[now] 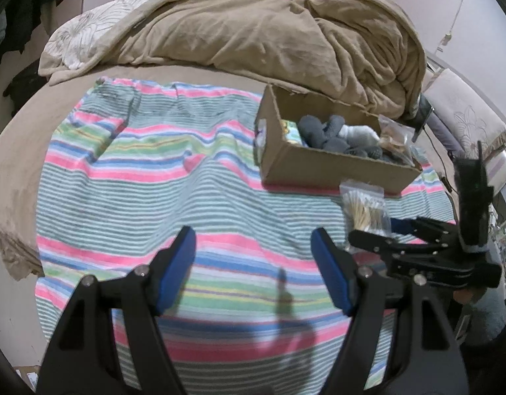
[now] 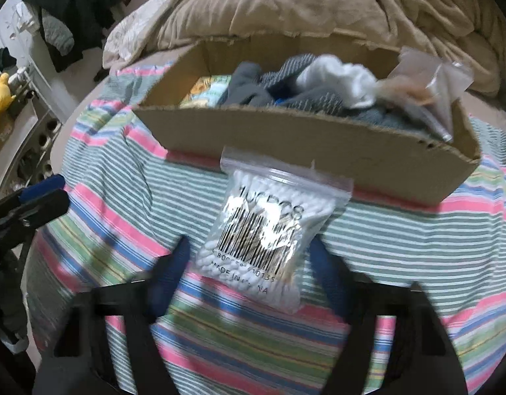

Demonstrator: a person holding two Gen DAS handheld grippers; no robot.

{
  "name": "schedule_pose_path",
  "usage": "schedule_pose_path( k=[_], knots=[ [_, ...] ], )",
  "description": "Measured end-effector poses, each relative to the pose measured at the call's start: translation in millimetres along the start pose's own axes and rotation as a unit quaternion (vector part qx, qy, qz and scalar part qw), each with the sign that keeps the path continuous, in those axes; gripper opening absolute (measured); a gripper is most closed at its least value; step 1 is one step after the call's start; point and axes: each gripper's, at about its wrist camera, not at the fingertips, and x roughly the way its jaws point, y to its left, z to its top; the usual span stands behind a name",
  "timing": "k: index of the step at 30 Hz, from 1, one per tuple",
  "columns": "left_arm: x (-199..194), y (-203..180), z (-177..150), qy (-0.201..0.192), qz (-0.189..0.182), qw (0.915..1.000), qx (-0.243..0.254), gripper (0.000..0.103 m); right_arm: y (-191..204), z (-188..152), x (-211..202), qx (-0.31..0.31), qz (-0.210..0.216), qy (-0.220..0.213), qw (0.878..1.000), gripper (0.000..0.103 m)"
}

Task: Organize objects
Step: 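Grasp the cotton swab bag with the right tool, then lower the cotton swab bag into the box and open the right tool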

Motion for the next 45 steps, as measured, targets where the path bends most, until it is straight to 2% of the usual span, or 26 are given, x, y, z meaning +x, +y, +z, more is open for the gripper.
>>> schedule_pose_path(
  k=[6, 14, 21, 26, 35, 45],
  knots=[
    [-2.7, -1.5, 0.9, -0.004, 0.002, 1.0, 0.001, 0.074, 6.8, -2.1, -6.6, -0.015, 0.004, -0.005, 1.0, 0.054],
    [-9.7, -3.5, 7.6, -0.014, 0.007, 0.9999, 0.006, 0.074, 20.8, 1.5, -35.8, -0.032, 0.025, -0.033, 0.999, 0.053],
    [-12.8, -3.6, 17.6, -0.025, 0.012, 0.9996, 0.011, 0.074, 28.5, 23.2, -63.9, -0.043, 0.033, -0.072, 0.996, 0.053],
    [-12.3, -3.7, 27.6, -0.033, 0.015, 0.9992, 0.015, 0.074, 27.7, 39.5, -69.5, -0.045, 0.032, -0.087, 0.995, 0.053],
    [-3.6, 2.4, 43.7, -0.04, 0.017, 0.9989, 0.015, 0.074, 25.9, 70.0, -57.1, -0.046, 0.033, -0.093, 0.994, 0.053],
    [12.1, 18.9, 52.2, -0.04, 0.019, 0.999, 0.002, 0.074, 20.1, 107.7, -20.3, -0.032, 0.042, -0.076, 0.996, 0.054]
  ],
)
